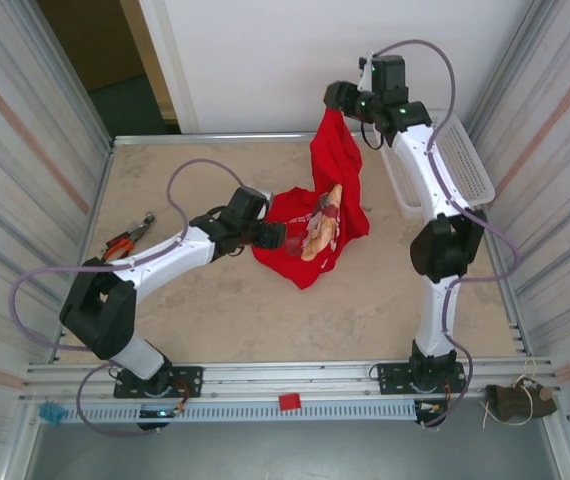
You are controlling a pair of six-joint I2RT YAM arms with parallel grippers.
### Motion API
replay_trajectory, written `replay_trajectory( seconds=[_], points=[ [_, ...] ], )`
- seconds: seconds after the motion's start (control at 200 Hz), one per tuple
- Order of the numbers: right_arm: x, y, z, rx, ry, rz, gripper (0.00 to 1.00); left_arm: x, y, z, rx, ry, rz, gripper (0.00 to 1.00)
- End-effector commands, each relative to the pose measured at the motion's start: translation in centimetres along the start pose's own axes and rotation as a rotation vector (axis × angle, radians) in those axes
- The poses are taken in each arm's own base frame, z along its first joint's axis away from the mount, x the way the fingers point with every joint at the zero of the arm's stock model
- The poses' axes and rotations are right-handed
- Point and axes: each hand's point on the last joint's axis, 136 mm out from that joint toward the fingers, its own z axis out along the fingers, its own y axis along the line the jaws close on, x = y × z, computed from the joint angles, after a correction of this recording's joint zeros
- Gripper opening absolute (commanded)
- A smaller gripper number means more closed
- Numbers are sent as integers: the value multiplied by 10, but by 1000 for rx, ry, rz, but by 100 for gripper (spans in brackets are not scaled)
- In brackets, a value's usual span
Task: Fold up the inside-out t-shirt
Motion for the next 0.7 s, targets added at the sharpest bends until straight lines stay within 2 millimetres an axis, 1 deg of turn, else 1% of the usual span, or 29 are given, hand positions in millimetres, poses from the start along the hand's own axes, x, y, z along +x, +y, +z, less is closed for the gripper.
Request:
replay_trajectory(
  seconds=[0.0,0.025,0.035,0.085,0.095,0.12,0.16,0.22,0.225,0.24,0.245,0.271,0.311,0.336,0.401,0.431,0.451,0.466,0.491,0.511,0.561,0.581,0.651,0.696],
  points=[
    [15,27,-47,-26,45,-47,65,23,7,4,-59,68,-52,81],
    [22,29,-53,-28,43,-50,66,26,7,6,-64,79,-57,81],
    [22,32,-59,-35,34,-51,67,27,7,7,-66,85,-60,81],
    [37,34,-77,-50,36,-33,68,33,6,12,-65,112,-73,82],
    [45,31,-77,-47,52,-25,68,34,6,13,-66,116,-75,82],
    [54,30,-85,-55,60,-10,68,36,6,17,-67,126,-80,82],
    [75,25,-94,-54,86,11,68,39,6,22,-74,144,-85,83],
    [109,18,-108,-50,121,40,68,39,3,31,-69,155,-86,83],
    [109,19,-110,-54,115,40,68,39,3,32,-67,157,-86,83],
    [120,16,-112,-50,126,44,68,39,1,35,-62,159,-85,83],
    [120,17,-113,-51,122,43,68,39,1,36,-60,160,-85,83],
    [139,11,-116,-39,145,50,68,37,-2,40,-51,160,-85,84],
    [161,7,-124,-35,165,46,68,35,-7,47,-38,160,-81,84],
    [178,1,-127,-21,186,40,68,34,-8,51,-36,161,-82,84],
    [210,-12,-133,6,223,39,70,30,-14,62,-19,161,-80,84],
    [223,-17,-134,4,246,50,69,28,-17,67,-3,161,-78,82],
    [231,-20,-135,4,261,56,69,27,-19,69,6,163,-76,79],
    [238,-23,-134,5,273,60,69,26,-21,71,15,164,-72,74],
    [248,-25,-134,1,291,67,69,23,-24,74,29,164,-68,64],
    [256,-27,-132,-4,306,71,68,20,-26,75,41,164,-64,50],
    [274,-28,-128,-18,347,66,65,14,-26,73,49,157,-67,12],
    [282,-30,-126,-13,364,60,64,11,-24,71,47,152,-70,0],
    [305,-37,-119,-1,425,44,62,1,-16,57,42,123,-87,0],
    [317,-43,-113,10,455,47,61,-2,-9,46,39,106,-107,0]
  ],
)
